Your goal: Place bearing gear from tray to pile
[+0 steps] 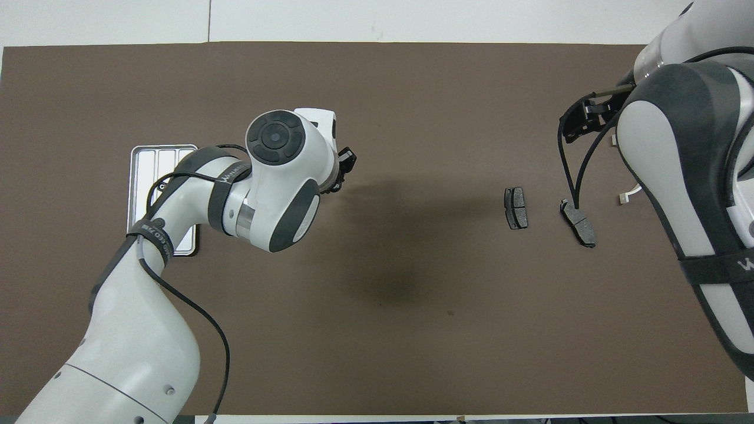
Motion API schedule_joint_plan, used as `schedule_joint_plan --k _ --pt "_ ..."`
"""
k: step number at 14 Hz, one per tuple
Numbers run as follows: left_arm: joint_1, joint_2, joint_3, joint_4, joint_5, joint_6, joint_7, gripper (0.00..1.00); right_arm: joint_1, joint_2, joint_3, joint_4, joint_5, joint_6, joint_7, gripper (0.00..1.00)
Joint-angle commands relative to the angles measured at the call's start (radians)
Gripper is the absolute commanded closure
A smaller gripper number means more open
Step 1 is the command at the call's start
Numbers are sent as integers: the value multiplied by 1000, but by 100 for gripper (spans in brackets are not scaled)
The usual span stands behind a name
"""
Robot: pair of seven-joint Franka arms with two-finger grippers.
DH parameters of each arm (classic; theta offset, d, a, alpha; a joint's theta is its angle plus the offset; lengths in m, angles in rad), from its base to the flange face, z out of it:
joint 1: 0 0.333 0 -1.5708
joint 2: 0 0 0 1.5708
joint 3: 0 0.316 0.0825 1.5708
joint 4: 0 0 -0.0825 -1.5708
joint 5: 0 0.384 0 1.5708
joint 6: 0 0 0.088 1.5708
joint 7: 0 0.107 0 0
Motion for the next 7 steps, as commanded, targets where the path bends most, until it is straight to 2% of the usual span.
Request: schedule_joint_plan --k 1,4,7 --pt "-25 22 19 16 1 -9 -31 100 -1 34 3 35 -5 19 20 0" --pt "-25 20 20 -15 5 9 -36 100 37 69 2 37 -15 48 59 0" --pt "-27 22 20 -44 10 17 -38 100 91 100 2 37 -17 99 225 0"
